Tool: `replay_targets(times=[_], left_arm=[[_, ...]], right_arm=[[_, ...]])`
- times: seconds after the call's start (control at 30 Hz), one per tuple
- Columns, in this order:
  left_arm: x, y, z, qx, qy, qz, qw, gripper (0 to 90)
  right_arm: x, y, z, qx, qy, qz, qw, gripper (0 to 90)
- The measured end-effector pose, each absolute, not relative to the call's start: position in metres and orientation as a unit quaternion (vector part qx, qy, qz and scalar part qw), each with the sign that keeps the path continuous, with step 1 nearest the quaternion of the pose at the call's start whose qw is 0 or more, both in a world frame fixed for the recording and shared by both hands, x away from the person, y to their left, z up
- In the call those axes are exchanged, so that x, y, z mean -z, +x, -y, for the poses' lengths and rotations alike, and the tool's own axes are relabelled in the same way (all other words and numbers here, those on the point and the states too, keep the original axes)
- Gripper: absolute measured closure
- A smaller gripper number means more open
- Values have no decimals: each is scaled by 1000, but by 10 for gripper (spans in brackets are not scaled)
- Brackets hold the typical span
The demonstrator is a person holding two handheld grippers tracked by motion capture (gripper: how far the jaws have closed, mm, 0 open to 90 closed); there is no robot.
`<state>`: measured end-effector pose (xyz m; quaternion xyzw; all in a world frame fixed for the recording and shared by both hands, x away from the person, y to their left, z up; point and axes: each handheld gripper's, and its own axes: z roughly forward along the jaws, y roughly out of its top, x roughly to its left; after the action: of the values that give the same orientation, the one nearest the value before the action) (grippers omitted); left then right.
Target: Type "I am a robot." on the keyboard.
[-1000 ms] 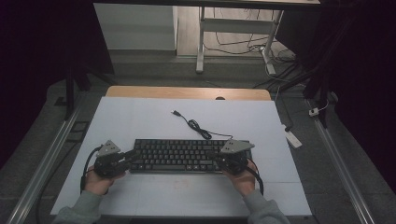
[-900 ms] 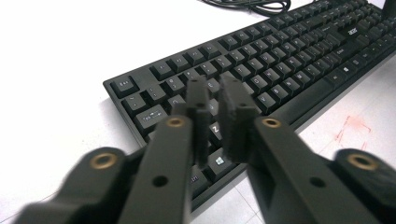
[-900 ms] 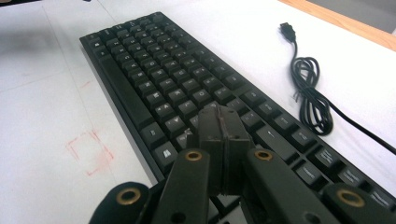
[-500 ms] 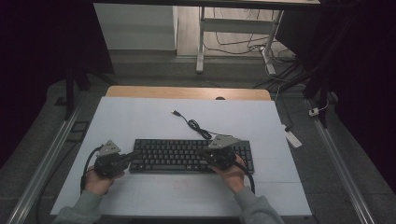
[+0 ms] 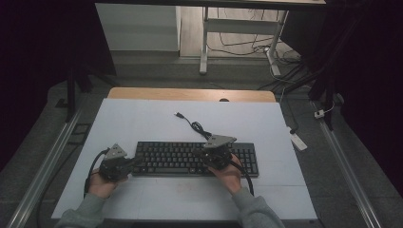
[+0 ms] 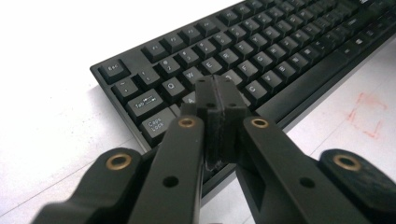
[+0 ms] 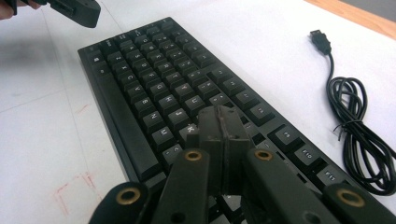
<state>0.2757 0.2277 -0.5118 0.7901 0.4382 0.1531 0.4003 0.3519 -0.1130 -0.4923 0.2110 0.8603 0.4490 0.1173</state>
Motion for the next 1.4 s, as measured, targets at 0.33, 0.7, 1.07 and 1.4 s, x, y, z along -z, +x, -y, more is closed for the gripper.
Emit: replay_targets(times=[0.33, 0.7, 1.07, 1.4], left_arm=[[520, 282, -226, -154, 800, -441, 375, 889], [526, 286, -223, -155, 809, -440, 358, 889], [528, 287, -223, -155, 810, -442, 354, 888], [529, 287, -222, -154, 813, -439, 351, 888]], right_arm=[[497, 358, 104, -437, 214, -867, 112, 893], [500, 364, 99, -435, 219, -867, 108, 893], [504, 367, 94, -433, 221, -868, 104, 893], [509, 370, 86, -426, 220, -872, 98, 892]])
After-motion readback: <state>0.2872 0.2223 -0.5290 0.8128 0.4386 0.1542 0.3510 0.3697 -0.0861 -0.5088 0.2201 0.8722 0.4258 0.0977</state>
